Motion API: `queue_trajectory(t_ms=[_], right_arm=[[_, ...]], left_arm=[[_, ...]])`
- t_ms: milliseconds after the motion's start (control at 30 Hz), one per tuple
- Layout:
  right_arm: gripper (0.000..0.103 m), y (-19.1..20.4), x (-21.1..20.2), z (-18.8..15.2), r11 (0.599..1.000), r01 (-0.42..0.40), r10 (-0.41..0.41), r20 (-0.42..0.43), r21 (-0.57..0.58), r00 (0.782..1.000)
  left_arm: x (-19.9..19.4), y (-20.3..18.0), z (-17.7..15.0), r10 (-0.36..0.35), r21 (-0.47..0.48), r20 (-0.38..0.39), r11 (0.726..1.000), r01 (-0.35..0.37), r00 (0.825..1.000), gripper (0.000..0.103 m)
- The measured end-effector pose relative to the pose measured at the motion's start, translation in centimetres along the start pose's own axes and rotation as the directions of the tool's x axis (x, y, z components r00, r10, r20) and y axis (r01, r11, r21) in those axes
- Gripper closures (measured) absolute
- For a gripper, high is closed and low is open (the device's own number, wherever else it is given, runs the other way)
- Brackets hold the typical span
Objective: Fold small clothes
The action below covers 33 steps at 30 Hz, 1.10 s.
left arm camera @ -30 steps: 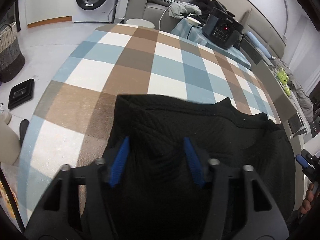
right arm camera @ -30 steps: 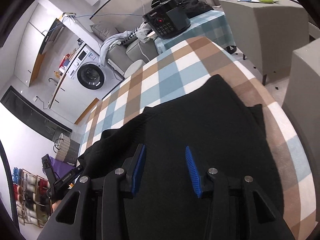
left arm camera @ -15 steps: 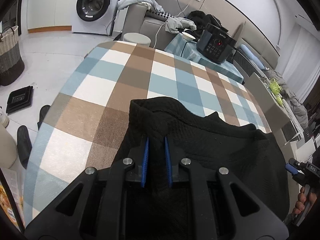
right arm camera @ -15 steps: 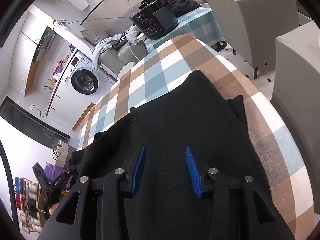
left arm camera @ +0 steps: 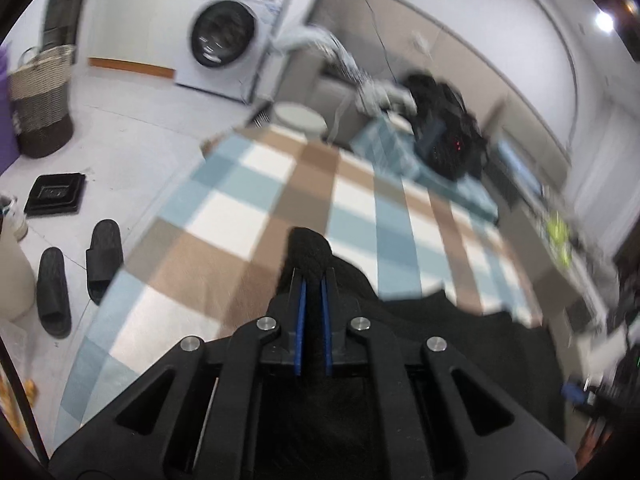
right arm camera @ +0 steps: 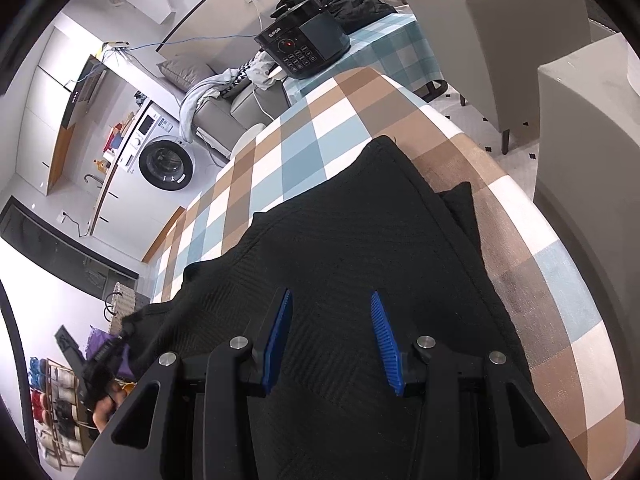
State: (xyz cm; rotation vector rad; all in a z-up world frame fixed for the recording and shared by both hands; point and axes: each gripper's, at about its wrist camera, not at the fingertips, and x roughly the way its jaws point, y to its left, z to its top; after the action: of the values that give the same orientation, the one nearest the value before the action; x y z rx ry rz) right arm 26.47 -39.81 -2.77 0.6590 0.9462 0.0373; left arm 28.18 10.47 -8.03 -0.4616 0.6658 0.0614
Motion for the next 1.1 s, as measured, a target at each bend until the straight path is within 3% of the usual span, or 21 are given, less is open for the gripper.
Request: queue_trajectory(t_ms=[133,200,267,367,533,700,733,833,1000,1100], right_arm=[[0.061,-0.6,-0.3,-0.2,1.0,0.013,-0.013,0.008,0.01,1.0],[0.061,-0.8,-0.7,-0.4,1.0,0.027,-0.027,0.011,0.012,1.0],[0.061,-1.3,-1.2,-0.5,0.999,0.036,-0.036,0.016,0.019,0.999],[0.061,-2.1,-2.3,-0.7,0.998,0.064,-0.065,0.04,0.016,0.997],[0.061,-4.2,-3.6,-0.8,0.99,0.144,-0.143,0.084,-0.007,0.986],[0.061,-5.3,-2.1,-1.1,0.992,0.122,-0.121,0.026,-0.037,0.992],[0.064,-5.3,-1.8,-1.3,0.99,0.133,-0.133,0.015,-0.047,0.991],[0.094,-4.6,-2.0,-1.9,0.98,0.155,-0.151,0.04,-0.123,0.988],[0.097,-2.9,-6.5,-2.7,0.972,0.144,-0.114,0.167,-0.184,0.979],[0.097,-3.1,-7.7,-3.2,0.968,0.16,-0.13,0.161,-0.191,0.978]], left_arm=[[0.4,1.1,0.0,0.046,-0.068,0.015,0.997,-0.045,0.999,0.097],[0.9,1.3,-0.3,0.08,-0.067,-0.017,0.995,-0.081,0.997,0.087],[1.2,1.3,-0.6,0.097,-0.066,-0.056,0.993,-0.1,0.994,0.062],[0.6,1.3,-1.1,0.083,-0.079,-0.07,0.993,-0.088,0.994,0.052],[-0.7,0.6,-1.9,0.085,-0.045,-0.098,0.995,-0.089,0.992,0.048],[-2.7,-0.4,-3.0,0.071,-0.011,-0.129,0.997,-0.073,0.989,0.043],[-3.2,-0.7,-3.1,0.072,0.0,-0.128,0.997,-0.073,0.989,0.042],[-4.9,-1.3,-3.4,0.072,0.023,-0.121,0.997,-0.07,0.99,0.041],[-8.2,-2.6,-3.1,0.059,0.061,-0.094,0.997,-0.054,0.994,0.039],[-9.8,-3.2,-3.0,0.056,0.074,-0.073,0.996,-0.051,0.996,0.023]])
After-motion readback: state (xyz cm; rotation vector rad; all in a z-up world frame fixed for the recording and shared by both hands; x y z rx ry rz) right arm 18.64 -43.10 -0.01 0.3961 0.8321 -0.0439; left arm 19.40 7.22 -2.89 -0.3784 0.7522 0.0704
